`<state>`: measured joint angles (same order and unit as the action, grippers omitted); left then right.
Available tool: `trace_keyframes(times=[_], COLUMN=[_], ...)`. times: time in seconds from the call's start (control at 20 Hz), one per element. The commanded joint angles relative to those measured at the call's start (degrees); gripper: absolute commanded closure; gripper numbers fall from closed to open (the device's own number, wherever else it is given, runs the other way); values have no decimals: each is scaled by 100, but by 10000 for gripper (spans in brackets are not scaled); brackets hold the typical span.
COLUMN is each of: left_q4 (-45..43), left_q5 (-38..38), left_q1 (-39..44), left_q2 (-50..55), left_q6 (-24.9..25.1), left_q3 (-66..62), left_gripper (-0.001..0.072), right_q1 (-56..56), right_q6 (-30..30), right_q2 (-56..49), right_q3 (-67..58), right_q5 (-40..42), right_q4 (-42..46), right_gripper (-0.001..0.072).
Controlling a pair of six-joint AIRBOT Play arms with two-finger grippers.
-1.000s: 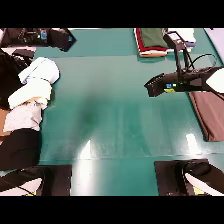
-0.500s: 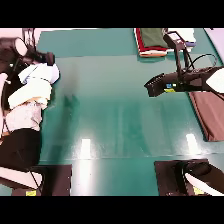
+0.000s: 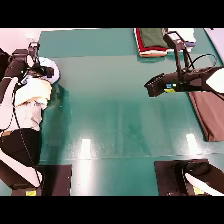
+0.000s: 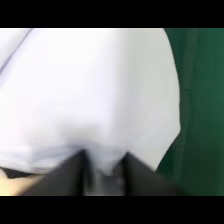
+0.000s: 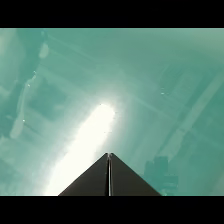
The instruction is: Fold the shirts.
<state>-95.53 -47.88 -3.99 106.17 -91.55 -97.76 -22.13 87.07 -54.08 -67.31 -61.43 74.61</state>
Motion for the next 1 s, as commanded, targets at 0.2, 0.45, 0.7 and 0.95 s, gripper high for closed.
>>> trace_keyframes(times=[0.2,0.45,0.7,0.95], left_q4=[46,149,367,691], left_q5=[-1021,-1091,-1770,-2009], left_q1=[-7,444,1683,3609], left_q2=[-247,-2085,-3458,-3486], left_q6=[4,378,737,804], left_q3=[-1296,-2184,-2181,-1268], left_gripper=[683,683,683,683], right_q1=[9,433,1062,1425], right_q6=[-9,-9,-7,-7], right_q2=[0,2,0,2], right_q3=[-492,-1882,-2833,-3228], right_q5=[72,149,83,-94], right_q4=[79,210,199,190], right_gripper=[693,693,693,693])
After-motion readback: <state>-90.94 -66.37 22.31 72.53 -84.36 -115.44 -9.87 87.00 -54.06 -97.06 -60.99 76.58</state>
